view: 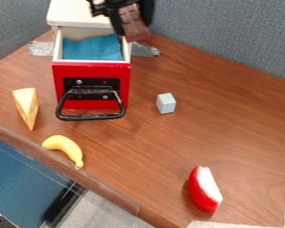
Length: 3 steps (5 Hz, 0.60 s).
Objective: Put the chocolate inside the drawer
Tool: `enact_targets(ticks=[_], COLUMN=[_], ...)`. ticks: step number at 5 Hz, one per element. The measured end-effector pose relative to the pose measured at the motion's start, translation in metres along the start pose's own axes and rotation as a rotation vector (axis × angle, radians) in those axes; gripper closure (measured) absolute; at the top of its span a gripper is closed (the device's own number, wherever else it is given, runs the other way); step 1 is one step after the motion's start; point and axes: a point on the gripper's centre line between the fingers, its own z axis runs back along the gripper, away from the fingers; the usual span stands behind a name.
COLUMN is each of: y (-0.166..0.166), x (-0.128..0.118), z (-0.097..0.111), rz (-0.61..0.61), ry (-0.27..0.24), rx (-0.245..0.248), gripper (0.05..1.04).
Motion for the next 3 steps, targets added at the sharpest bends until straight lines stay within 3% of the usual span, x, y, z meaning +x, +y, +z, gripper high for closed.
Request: enact_targets(ticks=[3], y=[0.042], x=[0.034], z=[0.002], rz=[0.187], ry=[-0.078], rx=[0.095], gripper=[0.502])
